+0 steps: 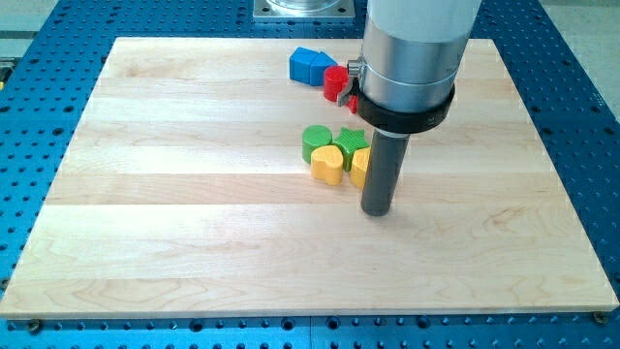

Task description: Move red circle at bottom right corner of the board

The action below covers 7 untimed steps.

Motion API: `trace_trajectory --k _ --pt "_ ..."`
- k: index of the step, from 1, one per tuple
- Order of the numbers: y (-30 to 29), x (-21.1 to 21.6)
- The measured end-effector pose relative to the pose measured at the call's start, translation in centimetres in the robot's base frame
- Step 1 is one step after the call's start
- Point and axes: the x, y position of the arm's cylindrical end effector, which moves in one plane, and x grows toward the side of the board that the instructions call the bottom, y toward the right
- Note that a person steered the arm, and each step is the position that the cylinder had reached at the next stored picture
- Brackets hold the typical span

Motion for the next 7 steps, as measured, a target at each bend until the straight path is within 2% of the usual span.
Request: trace_trajectory --k 2,4,5,6,7 --pt "0.1 0.0" --pt "2.3 2.7" --pt "6.8 0.0" --pt "9.0 -6.1" --pt "8.6 -11.9"
